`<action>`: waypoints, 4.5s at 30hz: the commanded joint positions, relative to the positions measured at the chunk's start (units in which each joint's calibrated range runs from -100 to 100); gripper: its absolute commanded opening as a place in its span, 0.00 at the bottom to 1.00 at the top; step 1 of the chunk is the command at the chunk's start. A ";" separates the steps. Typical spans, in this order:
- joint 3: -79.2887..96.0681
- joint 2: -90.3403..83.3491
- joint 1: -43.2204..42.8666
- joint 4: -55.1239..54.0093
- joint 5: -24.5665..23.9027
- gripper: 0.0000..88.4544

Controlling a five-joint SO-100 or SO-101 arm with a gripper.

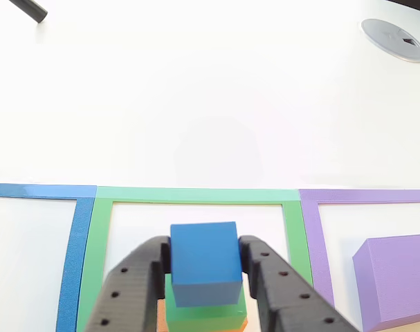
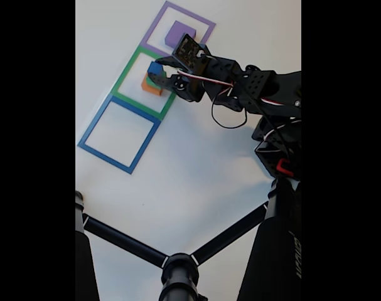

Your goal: Tower of hanoi

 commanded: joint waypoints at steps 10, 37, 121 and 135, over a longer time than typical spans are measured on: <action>0.01 1.10 1.43 -2.86 0.36 0.15; -26.81 -26.35 1.71 52.12 0.36 0.01; -14.26 34.53 37.28 -27.39 0.36 0.59; -16.26 42.04 37.28 -31.60 0.36 0.59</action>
